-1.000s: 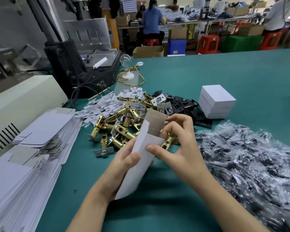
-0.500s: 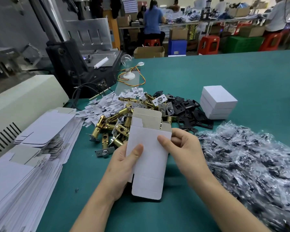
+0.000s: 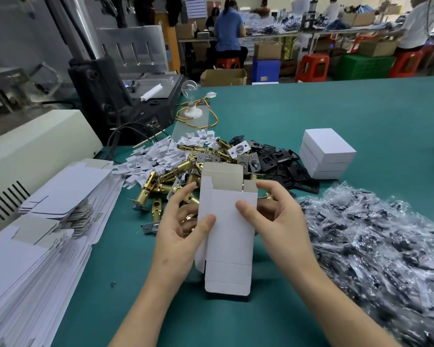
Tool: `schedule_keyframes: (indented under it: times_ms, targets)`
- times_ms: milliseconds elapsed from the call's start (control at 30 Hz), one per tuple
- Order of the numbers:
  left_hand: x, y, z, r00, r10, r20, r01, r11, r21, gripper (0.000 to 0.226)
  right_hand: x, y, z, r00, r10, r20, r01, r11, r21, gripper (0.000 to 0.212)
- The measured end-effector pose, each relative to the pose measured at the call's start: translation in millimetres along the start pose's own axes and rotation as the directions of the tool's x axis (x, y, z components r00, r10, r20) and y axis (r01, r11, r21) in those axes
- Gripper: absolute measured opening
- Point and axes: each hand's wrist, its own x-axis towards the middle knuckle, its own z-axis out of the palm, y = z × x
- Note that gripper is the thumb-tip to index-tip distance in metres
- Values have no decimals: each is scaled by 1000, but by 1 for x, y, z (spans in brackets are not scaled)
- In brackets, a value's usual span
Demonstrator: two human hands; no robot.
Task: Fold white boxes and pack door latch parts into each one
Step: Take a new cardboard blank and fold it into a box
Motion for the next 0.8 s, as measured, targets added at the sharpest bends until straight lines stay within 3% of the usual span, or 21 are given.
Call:
schedule_keyframes:
  times_ms: [467, 667, 800]
  targets:
    - [-1, 7, 1, 998, 48, 45, -46, 998, -39, 52, 2, 3, -1, 993, -32, 110, 38, 998, -59, 34]
    - [-3, 6, -2, 998, 30, 57, -29, 1000, -6, 38, 1, 2, -1, 986, -1, 165, 6, 1000, -27, 21]
    - [-3, 8, -2, 998, 35, 61, -37, 998, 41, 22, 0, 2, -1, 986, 21, 167, -11, 998, -60, 25]
